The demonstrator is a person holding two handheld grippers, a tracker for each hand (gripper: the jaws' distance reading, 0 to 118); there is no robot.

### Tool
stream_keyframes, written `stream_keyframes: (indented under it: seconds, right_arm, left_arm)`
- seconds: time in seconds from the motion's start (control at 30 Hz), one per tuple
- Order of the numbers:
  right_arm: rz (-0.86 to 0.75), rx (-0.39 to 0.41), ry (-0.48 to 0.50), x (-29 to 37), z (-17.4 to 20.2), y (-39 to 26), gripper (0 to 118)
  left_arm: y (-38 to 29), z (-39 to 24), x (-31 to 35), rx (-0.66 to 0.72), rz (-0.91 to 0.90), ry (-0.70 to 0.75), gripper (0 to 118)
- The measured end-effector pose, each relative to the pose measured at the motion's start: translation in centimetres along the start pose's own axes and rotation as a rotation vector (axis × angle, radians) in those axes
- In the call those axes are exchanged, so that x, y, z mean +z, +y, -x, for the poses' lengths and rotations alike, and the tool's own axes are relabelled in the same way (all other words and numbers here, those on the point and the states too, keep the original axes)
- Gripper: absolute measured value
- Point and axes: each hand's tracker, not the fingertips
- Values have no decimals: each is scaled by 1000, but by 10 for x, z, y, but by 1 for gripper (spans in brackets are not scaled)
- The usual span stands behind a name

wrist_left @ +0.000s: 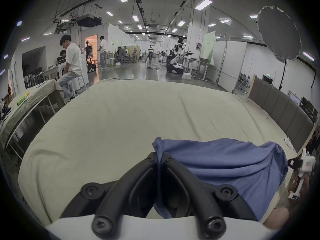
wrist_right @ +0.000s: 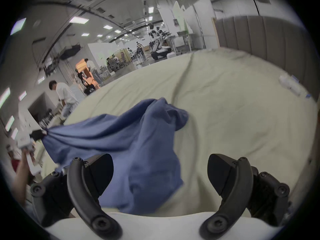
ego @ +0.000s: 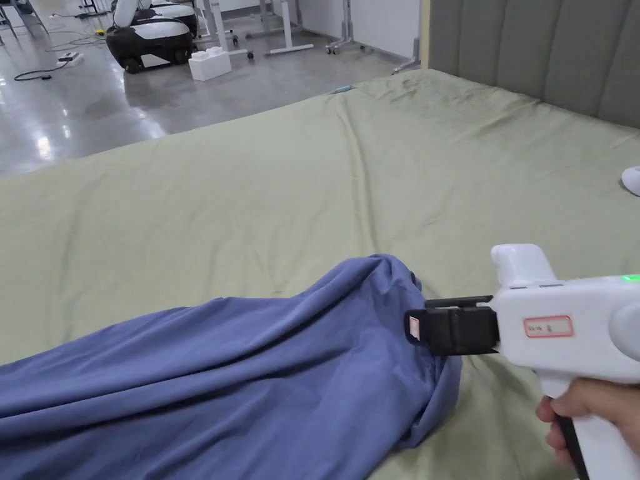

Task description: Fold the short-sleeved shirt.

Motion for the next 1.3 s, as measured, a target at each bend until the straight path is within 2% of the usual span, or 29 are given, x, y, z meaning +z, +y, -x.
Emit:
stream_keyframes:
  seconds: [0.03, 0.1, 0.13, 0.17, 0.2, 0.23, 0.27, 0.33, 0.43, 0.6, 0.73, 0.93, 1.07, 1.3]
  right_arm:
    - [39, -9, 34, -12, 0, 3, 99]
    - [95, 23, 24, -34, 3, 0, 30]
    - [97, 19, -43, -38, 5, -2, 15]
    - [118, -7, -106, -42, 6, -3, 15]
    - [115, -47, -93, -39, 3, -4, 7]
    - [86, -53, -34, -33, 4, -7, 6]
    - [53, -31, -30, -24, 8, -7, 6]
    - [25, 45, -56, -6, 18, -1, 6]
    - [-32, 83, -50, 33, 42, 11, 6]
    - [-199, 205, -98, 110, 92, 47, 6]
    - [-323, 245, -61, 187, 127, 84, 6]
    - [-452, 392, -46, 288, 183, 132, 6]
    - [-531, 485, -84, 331, 216, 154, 6]
    - [-575, 496, -97, 344, 235, 194, 6]
  left_arm:
    - [0, -3, 1, -7, 2, 1, 3]
    - [-1, -3, -1, -23, 5, 3, 3]
    - [-1, -4, -1, -26, 8, 2, 3]
    - [-1, -5, 0, -26, 9, 1, 3]
    - [-2, 1, 0, -21, 8, -4, 3]
    - [-3, 2, 3, -12, 0, -8, 3]
    - [-3, 2, 7, -6, -4, -11, 3]
    - [-1, 5, 21, -14, -28, -23, 3]
    - [13, 11, 54, 14, -105, -40, 3]
    - [43, 21, 136, -7, -230, -14, 3]
    - [74, 33, 216, 14, -362, 1, 3]
    - [121, 52, 305, 79, -450, 12, 3]
    - [146, 52, 339, 84, -498, 39, 3]
    - [187, 44, 340, 94, -526, 92, 3]
